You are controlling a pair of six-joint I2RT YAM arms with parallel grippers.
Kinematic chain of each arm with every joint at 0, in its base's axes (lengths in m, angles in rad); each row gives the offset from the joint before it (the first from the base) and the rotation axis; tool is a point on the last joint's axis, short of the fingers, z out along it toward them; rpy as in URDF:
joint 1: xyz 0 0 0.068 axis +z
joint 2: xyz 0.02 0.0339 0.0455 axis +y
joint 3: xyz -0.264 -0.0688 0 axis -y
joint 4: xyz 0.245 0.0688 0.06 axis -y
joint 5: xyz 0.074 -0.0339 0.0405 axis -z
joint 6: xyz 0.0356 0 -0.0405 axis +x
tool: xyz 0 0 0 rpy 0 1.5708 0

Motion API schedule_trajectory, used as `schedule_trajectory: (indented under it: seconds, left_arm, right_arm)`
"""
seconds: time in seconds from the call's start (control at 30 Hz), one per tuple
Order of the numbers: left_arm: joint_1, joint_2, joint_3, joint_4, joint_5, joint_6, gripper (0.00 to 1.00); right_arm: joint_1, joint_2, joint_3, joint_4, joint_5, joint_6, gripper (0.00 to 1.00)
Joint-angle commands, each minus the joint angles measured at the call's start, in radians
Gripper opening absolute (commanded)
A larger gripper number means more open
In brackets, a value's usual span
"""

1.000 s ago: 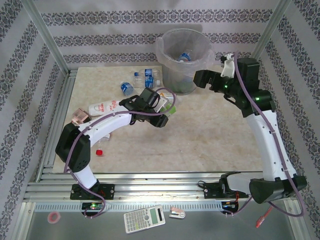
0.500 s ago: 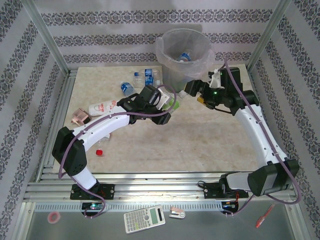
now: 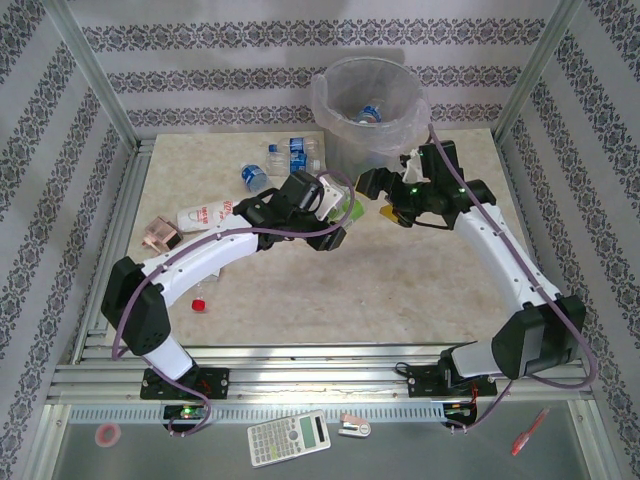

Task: Throw the plastic bottles in the bin

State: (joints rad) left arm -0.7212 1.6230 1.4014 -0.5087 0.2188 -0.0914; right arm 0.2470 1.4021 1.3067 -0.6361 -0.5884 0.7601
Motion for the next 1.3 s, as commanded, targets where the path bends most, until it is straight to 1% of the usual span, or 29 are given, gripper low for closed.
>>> schedule_trajectory:
  seconds: [0.0,0.27,0.43,0.53,0.7,0.87,1.07,1.17,1.2,1.27]
  left_arm:
    - [-0.023,-0.043,0.019,0.042,0.018,-0.008,0.52]
    - [-0.028,-0.057,0.006,0.054,0.045,-0.005,0.51]
    - [-0.029,-0.064,0.001,0.061,0.047,-0.007,0.51]
    - [-0.029,-0.063,0.002,0.062,0.055,-0.007,0.51]
    - [-0.03,-0.062,0.002,0.069,0.06,-0.008,0.5]
    - [-0.029,-0.06,0.001,0.072,0.07,-0.011,0.5]
    - [-0.03,-0.061,0.006,0.066,0.068,-0.015,0.51]
    - [-0.031,-0.063,0.005,0.063,0.061,-0.016,0.54]
    - [-0.03,-0.065,0.004,0.064,0.058,-0.017,0.56]
    - [-0.03,-0.067,0.004,0.061,0.05,-0.019,0.64]
  right_arm:
    - [0.016,0.017,-0.009,0.024,0.002,0.017,0.96]
    - [0.029,0.041,-0.014,0.056,-0.001,0.043,0.91]
    - [0.034,0.055,-0.01,0.06,-0.008,0.05,0.84]
    - [0.035,0.058,-0.012,0.061,-0.01,0.06,0.83]
    - [0.035,0.058,-0.001,0.059,-0.016,0.059,0.73]
    - [0.035,0.059,0.003,0.059,-0.026,0.061,0.6]
    - [0.036,0.06,0.02,0.05,-0.03,0.052,0.49]
    - [0.036,0.06,0.025,0.049,-0.033,0.051,0.44]
    - [0.035,0.06,0.026,0.049,-0.032,0.051,0.43]
    - [0.034,0.054,0.033,0.049,-0.031,0.051,0.41]
